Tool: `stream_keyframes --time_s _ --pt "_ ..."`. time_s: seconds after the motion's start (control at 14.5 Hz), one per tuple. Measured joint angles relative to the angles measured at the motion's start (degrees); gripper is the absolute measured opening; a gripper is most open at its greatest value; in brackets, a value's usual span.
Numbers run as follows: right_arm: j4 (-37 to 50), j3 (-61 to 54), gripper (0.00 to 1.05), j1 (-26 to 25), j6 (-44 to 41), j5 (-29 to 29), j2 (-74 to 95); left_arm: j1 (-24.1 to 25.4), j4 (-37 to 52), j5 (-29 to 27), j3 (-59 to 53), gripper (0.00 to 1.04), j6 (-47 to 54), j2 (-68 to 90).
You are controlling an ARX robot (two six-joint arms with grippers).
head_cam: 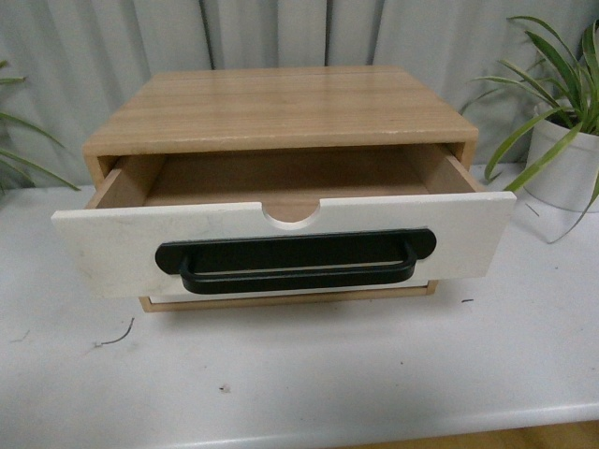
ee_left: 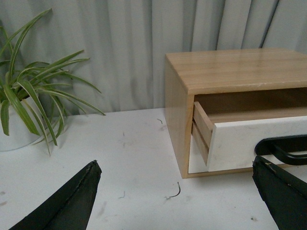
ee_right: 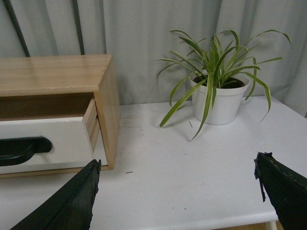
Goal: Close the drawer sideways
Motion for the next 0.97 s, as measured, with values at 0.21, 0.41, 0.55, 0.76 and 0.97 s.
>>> stream_keyframes --time_s 0.21,0.41,0.55,0.76,0.97 --pt "0.02 0.00 0.98 0.00 0.00 -0.02 0.00 0.00 0.00 0.00 0.00 0.98 0.00 0.00" --pt "-9.66 5.97 0.98 3.80 7.06 6.69 12.33 -3.37 0.11 8.22 0.07 0.98 6.56 4.33" --pt "-12.41 10.64 0.98 7.69 4.76 -1.57 21.62 -7.93 -2.86 13.46 1.31 0.98 14.43 10.62" --pt "-12.24 13.29 0.98 13.84 -3.58 -8.68 31.89 -11.08 -1.40 20.13 5.46 0.98 26.53 21.00" --pt "-11.76 17.94 0.98 14.19 -13.99 -15.47 41.94 -15.65 3.32 22.25 7.02 0.98 36.09 33.59"
